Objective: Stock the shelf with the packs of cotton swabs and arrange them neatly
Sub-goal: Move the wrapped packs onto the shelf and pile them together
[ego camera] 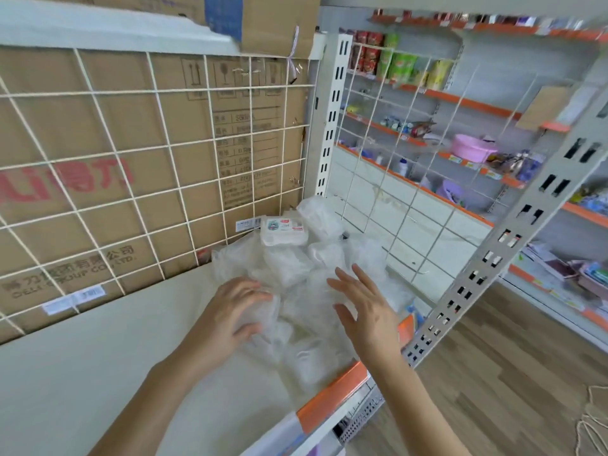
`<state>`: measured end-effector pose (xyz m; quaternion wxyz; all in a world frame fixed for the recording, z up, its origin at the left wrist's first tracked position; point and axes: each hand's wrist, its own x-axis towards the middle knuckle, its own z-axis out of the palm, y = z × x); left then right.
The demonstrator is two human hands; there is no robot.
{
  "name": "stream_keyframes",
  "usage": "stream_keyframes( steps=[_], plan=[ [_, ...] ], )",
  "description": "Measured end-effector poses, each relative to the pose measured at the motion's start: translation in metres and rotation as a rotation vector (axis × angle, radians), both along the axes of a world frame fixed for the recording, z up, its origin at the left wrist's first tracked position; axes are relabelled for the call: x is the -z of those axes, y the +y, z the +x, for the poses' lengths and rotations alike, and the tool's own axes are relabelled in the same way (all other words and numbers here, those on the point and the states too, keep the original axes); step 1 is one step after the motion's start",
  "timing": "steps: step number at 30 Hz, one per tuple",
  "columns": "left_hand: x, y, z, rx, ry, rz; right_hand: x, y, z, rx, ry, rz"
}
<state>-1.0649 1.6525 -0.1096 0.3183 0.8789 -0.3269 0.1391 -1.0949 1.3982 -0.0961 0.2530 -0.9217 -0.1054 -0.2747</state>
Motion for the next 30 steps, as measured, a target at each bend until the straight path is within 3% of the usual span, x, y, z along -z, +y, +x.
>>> stream_keyframes(
  steps=[5,13,30],
  plan=[
    [0.009,-0.005,0.0,0.004,-0.007,-0.005,0.008,0.002,0.005,-0.106,0.046,-0.065],
    [-0.004,0.002,-0.03,-0.159,-0.02,0.016,-0.008,-0.006,-0.021,-0.036,0.093,-0.013],
    [0.009,0.08,-0.234,-0.557,0.059,0.113,0.016,-0.015,-0.164,-0.157,0.188,0.094]
  ],
)
